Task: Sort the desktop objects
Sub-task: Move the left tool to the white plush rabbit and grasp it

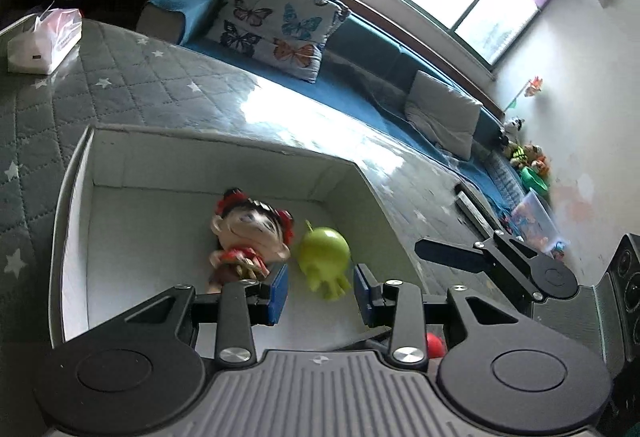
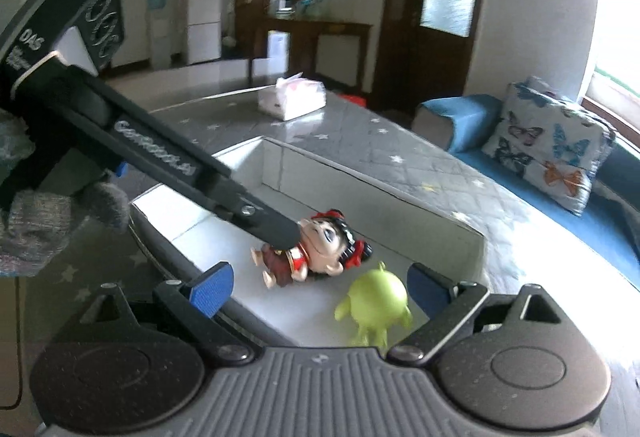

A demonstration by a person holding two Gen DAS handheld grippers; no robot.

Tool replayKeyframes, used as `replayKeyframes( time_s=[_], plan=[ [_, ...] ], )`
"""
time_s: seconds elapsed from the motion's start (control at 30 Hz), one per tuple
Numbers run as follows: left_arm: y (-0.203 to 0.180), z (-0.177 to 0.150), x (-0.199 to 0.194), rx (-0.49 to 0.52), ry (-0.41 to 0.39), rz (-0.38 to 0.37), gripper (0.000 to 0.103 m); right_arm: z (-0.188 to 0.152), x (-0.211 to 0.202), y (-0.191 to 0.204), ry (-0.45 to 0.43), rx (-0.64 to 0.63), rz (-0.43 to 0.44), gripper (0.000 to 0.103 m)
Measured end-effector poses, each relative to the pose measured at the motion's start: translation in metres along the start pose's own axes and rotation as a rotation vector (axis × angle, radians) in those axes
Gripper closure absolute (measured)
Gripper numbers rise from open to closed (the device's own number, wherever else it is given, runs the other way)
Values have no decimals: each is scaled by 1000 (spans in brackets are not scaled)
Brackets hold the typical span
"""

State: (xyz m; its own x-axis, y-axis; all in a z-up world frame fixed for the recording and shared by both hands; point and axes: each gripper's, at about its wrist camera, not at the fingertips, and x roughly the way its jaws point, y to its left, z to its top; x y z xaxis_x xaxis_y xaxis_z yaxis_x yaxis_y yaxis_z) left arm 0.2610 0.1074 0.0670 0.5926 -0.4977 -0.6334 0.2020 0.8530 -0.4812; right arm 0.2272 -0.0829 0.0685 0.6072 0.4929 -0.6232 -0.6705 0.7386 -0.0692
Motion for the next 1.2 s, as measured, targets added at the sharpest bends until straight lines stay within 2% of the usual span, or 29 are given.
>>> replayKeyframes(
  time_s=[0.6, 0.87, 1.03, 1.2],
  plan=[
    [-24, -88, -40, 83, 52, -15, 65, -70, -72, 49, -28, 63, 62, 8],
    [-34, -118, -43, 121, 101, -21, 65, -94, -73, 73, 15, 61, 113, 8],
    [-33, -126, -38, 119, 118, 11, 65, -103, -65, 82, 49, 64, 136, 7],
    [-30, -131, -39, 116, 120, 1, 65, -109, -54, 87, 69, 69, 155, 7]
  ],
)
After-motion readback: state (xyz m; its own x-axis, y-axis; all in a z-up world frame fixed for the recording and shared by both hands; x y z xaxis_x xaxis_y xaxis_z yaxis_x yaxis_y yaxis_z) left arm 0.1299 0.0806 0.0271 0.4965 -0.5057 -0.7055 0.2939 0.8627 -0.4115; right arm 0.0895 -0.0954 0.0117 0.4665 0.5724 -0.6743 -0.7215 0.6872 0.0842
